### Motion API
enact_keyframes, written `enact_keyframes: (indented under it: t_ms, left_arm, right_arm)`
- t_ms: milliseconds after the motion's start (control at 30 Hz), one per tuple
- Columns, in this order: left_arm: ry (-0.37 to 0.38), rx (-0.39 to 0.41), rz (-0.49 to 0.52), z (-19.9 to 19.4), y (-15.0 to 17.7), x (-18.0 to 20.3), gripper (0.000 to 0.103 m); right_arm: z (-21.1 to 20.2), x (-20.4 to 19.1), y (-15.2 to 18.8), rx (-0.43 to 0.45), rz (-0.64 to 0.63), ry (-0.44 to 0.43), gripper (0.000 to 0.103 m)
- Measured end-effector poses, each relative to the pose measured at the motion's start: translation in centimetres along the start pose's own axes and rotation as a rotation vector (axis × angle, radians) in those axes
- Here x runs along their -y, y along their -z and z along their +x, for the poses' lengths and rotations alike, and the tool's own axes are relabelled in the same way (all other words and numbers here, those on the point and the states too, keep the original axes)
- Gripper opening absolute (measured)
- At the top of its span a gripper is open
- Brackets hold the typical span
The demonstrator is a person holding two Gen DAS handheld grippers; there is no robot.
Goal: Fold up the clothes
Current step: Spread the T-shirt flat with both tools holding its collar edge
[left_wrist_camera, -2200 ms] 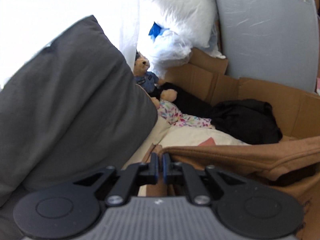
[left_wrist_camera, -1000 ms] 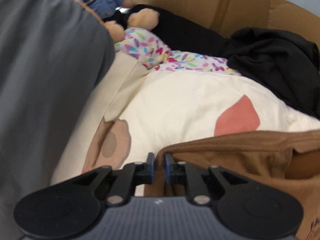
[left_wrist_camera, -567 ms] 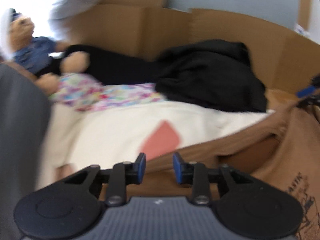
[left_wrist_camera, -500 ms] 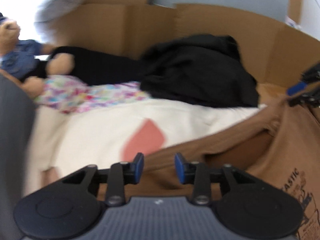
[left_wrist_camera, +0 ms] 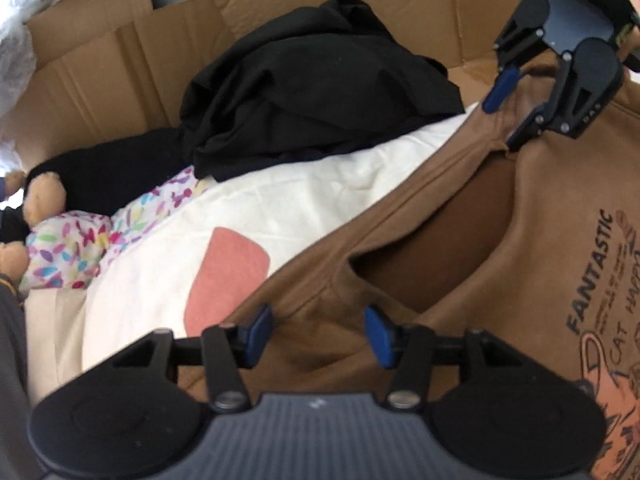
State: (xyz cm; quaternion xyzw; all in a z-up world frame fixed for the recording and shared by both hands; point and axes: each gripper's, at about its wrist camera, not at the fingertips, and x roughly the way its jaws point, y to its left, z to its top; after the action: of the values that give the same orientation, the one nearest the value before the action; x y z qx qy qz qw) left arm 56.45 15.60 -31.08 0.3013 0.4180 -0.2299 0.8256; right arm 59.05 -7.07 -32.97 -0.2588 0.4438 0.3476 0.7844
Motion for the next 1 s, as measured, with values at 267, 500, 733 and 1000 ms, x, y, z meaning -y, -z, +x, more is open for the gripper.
enact_keyframes:
  t_ms: [267,500,733,1000]
  left_arm:
    - [-0.002,0.028,0.024,1.4,-0.7,-0.1,0.015]
    - [0.039,0.048,-0.107,1.1,-1.2,-2.1,0.009]
    - [0.057,0.048,-0.311,1.7,-2.7,-5.2,0.009]
    - [0.06,0.074,-0.409,1.3,-3.0,-6.2,0.027]
  right_arm:
    - [0.8,1.0,-0.3,-0.005,-0.002,-0.065,0.037]
    - [-0.7,2.6,-0.9,0.042,0.052,-0.061,0.008]
    - [-1.0,5.7,-2.0,0.077,0.213,-0.054,0.008]
    - [-0.1,7.5,-2.2,0.105,0.385,-0.057,0.025]
